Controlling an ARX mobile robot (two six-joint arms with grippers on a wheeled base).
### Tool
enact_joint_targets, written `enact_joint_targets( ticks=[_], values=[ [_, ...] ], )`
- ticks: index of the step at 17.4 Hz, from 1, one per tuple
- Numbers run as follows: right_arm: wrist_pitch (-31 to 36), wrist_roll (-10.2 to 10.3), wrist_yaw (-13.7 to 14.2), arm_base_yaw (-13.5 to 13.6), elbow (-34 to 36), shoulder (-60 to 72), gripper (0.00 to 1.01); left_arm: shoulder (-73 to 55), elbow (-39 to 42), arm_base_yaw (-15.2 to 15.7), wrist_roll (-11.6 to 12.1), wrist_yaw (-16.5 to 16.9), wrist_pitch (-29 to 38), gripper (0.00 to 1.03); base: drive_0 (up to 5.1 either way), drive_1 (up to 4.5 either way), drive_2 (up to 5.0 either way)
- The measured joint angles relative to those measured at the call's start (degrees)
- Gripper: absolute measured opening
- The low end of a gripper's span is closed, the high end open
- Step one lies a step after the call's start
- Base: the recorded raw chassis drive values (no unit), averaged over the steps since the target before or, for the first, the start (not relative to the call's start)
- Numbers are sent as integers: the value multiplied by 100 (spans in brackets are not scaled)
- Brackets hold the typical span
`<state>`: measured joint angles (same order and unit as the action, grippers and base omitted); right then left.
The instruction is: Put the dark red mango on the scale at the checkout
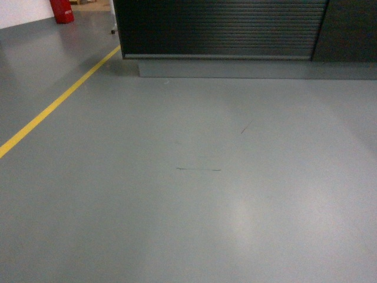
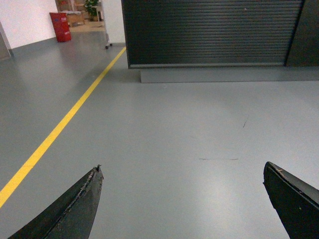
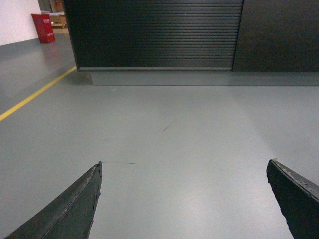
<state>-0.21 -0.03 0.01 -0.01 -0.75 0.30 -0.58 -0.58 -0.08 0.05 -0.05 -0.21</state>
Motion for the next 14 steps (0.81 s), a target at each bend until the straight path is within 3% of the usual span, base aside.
enact_joint_targets(
  ticks=[14],
  values=[
    [0,0,0,0,0,0,98,0,0,0,-2,2,0,98,0,0,0]
  ],
)
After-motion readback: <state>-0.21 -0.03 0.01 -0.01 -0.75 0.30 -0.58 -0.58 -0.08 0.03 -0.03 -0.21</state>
